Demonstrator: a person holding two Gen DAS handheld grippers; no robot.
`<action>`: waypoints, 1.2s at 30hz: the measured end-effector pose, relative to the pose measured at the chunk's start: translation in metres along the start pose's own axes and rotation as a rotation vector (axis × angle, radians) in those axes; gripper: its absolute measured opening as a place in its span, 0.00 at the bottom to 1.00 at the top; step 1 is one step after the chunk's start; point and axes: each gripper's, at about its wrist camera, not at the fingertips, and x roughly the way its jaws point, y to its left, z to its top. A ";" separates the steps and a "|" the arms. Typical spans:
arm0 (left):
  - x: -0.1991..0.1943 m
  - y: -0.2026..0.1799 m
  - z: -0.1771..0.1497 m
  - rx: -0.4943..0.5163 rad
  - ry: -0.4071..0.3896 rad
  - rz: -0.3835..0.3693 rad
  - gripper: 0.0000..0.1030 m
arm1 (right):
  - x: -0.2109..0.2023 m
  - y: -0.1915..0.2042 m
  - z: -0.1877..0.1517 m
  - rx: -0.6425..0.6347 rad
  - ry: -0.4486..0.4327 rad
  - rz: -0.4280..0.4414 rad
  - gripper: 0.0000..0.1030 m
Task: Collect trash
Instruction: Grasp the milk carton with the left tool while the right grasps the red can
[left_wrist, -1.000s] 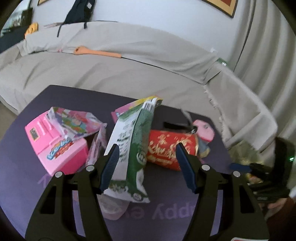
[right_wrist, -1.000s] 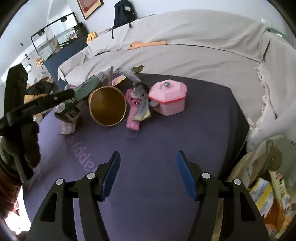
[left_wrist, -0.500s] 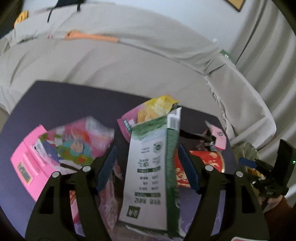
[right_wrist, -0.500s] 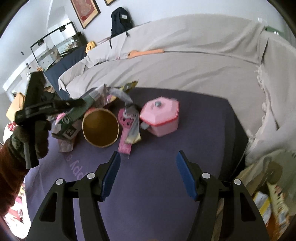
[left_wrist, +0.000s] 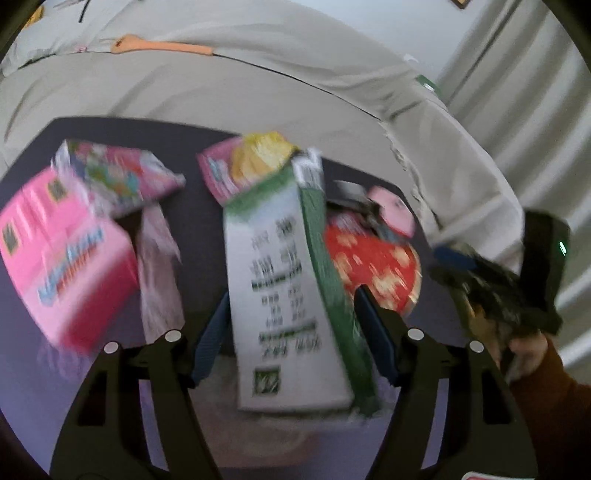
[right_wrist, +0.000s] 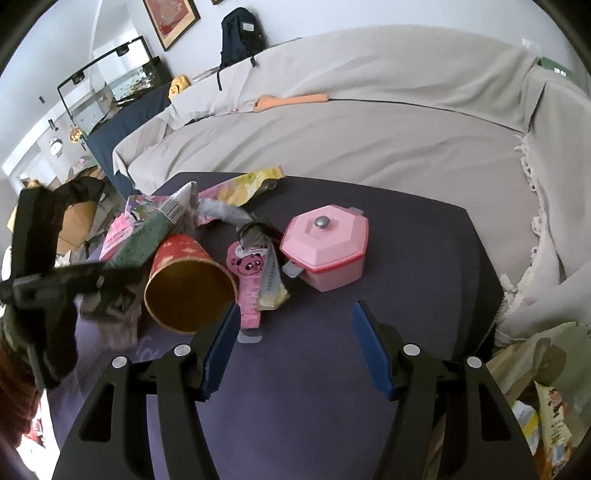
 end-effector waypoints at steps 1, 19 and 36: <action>-0.005 -0.002 -0.007 0.007 -0.005 -0.009 0.62 | 0.000 0.001 -0.001 -0.004 0.001 -0.002 0.58; -0.023 0.016 -0.007 -0.169 -0.082 0.065 0.54 | -0.020 0.021 0.004 -0.088 -0.035 0.024 0.58; -0.083 0.024 -0.038 -0.090 -0.222 0.235 0.54 | 0.069 0.122 0.039 -0.427 0.238 0.003 0.58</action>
